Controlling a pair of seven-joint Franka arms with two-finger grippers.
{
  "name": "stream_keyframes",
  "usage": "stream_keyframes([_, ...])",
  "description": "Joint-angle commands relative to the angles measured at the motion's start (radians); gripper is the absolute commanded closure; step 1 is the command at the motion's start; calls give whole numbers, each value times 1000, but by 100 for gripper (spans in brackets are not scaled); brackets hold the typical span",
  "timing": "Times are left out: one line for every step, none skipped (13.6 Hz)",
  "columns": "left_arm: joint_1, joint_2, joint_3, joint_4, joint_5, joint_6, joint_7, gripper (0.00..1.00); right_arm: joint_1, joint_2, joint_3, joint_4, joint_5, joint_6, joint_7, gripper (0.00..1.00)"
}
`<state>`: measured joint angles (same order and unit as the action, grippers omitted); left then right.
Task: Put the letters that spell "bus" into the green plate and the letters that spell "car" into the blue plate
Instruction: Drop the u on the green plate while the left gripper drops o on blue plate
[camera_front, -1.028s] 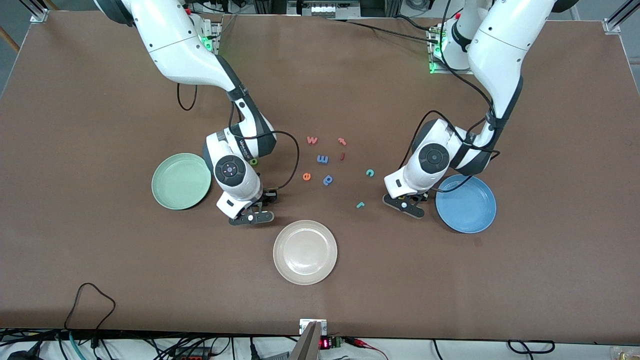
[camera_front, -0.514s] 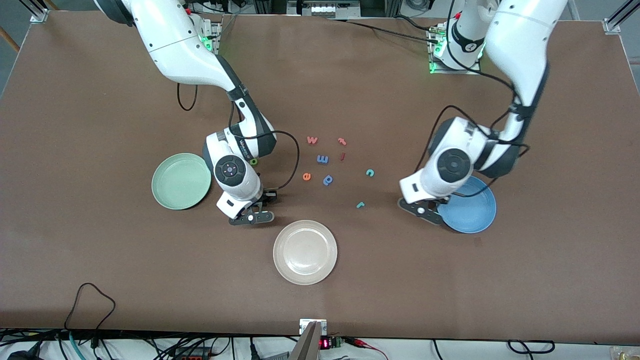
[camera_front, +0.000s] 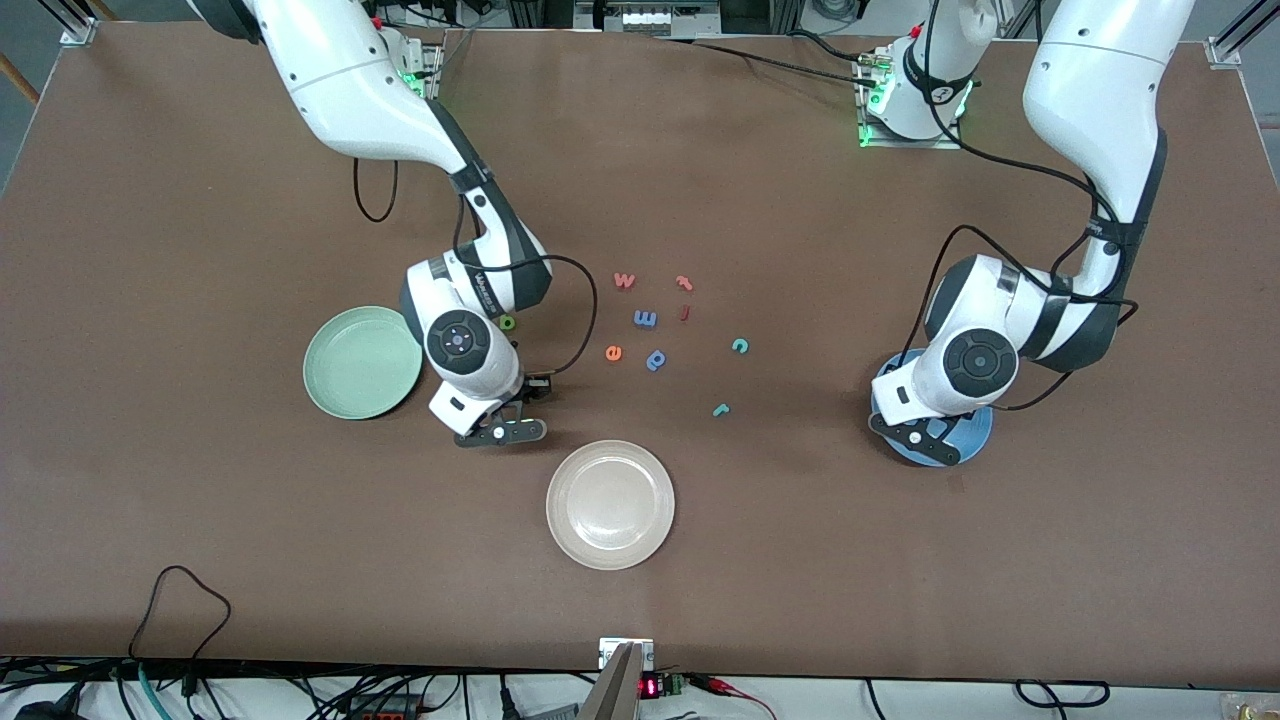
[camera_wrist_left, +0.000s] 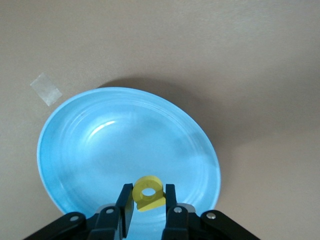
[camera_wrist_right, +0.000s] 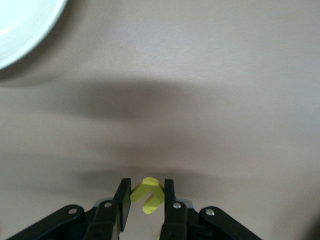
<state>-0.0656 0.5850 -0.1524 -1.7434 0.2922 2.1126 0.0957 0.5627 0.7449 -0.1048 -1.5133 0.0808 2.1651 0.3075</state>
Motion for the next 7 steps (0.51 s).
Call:
stream_keyframes([10,12,-9,1,25,47,10,77,-73,-134,1,-37,-4,-161,-11,100])
stream_keyframes([10,10,-12,8,25,44,10,62,-99,-157,-4,-71,-15,-165,-52,100])
stream_keyframes([1,7,-16,11,25,43,10,16,-113,-177,-7,-106,-24,-162,-79,100])
stream_keyframes([-6,6,-16,22,25,41,7,11,-125,-196,-21,-151,-36,-148,-83,100])
stream_keyframes([-2,4,-18,39,25,34,9,0,-126,-215,-32,-198,-45,-118,-84,100])
stream_keyframes([9,-2,-22,39,24,27,9,0,-126,-241,-45,-259,-49,-66,-84,100])
stream_keyframes([7,-19,-36,39,22,11,4,0,-127,-260,-65,-324,-49,-3,-90,100])
